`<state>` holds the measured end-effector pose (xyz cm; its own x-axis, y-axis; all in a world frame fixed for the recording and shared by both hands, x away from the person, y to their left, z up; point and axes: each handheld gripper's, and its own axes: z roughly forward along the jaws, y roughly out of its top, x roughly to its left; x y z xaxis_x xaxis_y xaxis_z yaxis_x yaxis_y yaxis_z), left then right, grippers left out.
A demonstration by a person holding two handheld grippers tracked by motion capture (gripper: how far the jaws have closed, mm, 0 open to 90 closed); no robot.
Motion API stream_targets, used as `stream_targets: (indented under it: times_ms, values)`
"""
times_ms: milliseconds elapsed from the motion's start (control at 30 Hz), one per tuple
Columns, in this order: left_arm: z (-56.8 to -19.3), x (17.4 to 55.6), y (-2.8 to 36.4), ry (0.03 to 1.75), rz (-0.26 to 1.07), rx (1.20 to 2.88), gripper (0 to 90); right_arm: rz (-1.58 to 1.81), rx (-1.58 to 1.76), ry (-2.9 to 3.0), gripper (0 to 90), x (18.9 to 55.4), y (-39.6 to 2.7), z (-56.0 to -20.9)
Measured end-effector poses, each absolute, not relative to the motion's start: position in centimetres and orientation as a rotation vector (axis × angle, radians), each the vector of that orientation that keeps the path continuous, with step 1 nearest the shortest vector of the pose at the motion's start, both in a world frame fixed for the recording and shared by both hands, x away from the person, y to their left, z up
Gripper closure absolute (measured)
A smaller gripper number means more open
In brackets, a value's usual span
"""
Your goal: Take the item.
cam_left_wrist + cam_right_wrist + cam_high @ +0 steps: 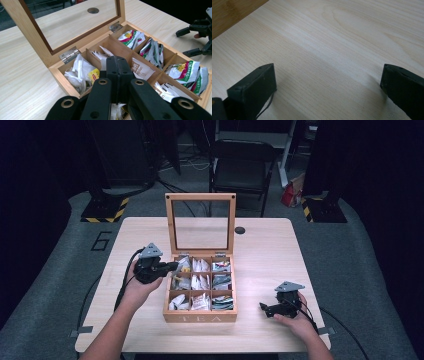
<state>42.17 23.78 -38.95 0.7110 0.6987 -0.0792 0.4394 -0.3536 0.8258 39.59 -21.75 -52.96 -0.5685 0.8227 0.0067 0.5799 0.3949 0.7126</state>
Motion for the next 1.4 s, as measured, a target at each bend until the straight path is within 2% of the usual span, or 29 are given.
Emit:
stream_targets:
  times_ms: [533,1400]
  values:
    - [-36.8,41.9,24.8,0.865,0.399,1.989,90.0,0.972,1.217,2.311,0.0,39.6,-21.7,-53.0]
    - [-35.5,41.8,27.5,0.917,0.435,1.961,90.0,0.973,1.216,2.31,0.0,39.6,-21.7,-53.0]
